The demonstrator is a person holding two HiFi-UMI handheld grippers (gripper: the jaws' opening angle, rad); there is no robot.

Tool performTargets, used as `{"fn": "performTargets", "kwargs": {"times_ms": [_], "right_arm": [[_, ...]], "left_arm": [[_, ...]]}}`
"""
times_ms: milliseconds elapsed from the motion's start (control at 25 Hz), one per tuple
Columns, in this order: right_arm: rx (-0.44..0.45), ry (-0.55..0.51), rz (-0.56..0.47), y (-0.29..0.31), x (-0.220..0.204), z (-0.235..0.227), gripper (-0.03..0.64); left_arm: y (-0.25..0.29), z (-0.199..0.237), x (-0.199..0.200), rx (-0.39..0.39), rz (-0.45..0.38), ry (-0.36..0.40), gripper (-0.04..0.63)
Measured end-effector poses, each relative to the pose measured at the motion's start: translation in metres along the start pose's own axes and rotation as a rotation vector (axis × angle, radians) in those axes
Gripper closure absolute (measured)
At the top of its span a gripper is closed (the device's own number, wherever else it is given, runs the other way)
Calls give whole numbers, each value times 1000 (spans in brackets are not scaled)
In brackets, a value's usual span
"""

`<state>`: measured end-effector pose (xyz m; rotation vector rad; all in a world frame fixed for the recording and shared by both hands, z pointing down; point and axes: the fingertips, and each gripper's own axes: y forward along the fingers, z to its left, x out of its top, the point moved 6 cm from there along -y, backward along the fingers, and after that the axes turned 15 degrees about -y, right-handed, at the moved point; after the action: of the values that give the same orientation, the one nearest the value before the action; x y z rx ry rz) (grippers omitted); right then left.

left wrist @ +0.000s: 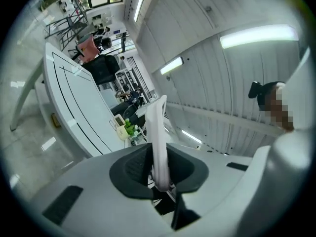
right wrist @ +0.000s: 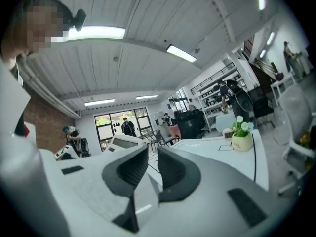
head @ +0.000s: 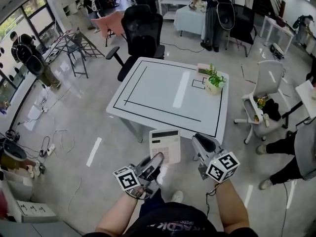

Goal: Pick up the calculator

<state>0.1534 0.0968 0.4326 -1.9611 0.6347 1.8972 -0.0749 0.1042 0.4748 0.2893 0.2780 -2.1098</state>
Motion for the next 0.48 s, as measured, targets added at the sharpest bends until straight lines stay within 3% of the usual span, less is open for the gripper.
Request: {"fn": "performTargets", "kwargs": {"times_ms": [80, 160, 480], "right_arm": [[-8, -115, 27, -5, 3, 13, 615], [-9, -188, 39, -8, 7, 26, 615], [16, -275, 53, -11, 14, 70, 615]], "left_arm": [[-12, -6, 1, 16, -45, 18, 531], [-22, -12, 3, 32, -83, 46, 531], [-47, -30, 9, 64, -157, 136, 531]]}}
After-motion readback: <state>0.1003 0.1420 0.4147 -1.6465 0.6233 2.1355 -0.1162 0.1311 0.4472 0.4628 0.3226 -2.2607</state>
